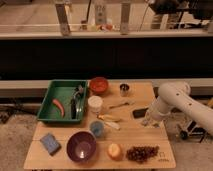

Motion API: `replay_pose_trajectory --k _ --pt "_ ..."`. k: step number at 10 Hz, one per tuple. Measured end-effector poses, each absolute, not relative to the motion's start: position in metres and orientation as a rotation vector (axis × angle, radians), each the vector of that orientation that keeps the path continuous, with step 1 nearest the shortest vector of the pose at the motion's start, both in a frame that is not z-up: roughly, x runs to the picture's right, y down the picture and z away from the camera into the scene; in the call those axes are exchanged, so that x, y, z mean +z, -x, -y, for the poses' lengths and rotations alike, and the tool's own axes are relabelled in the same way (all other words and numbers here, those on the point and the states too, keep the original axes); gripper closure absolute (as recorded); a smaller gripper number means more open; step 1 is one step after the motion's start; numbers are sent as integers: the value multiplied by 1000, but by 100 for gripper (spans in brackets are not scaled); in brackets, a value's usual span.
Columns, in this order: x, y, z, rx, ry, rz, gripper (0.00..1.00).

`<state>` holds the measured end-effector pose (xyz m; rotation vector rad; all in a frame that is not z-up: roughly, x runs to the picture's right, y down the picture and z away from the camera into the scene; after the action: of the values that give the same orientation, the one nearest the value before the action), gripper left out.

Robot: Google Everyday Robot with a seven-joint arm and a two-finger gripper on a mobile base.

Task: Place towel in table surface

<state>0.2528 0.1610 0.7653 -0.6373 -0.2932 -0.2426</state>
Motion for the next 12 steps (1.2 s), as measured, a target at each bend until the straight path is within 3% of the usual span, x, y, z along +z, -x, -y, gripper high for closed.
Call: replay_pose_trajectory --k 5,12 --pt "702 -269 -122 -234 532 312 100" --pt "686 -262 -123 -269 505 323 100"
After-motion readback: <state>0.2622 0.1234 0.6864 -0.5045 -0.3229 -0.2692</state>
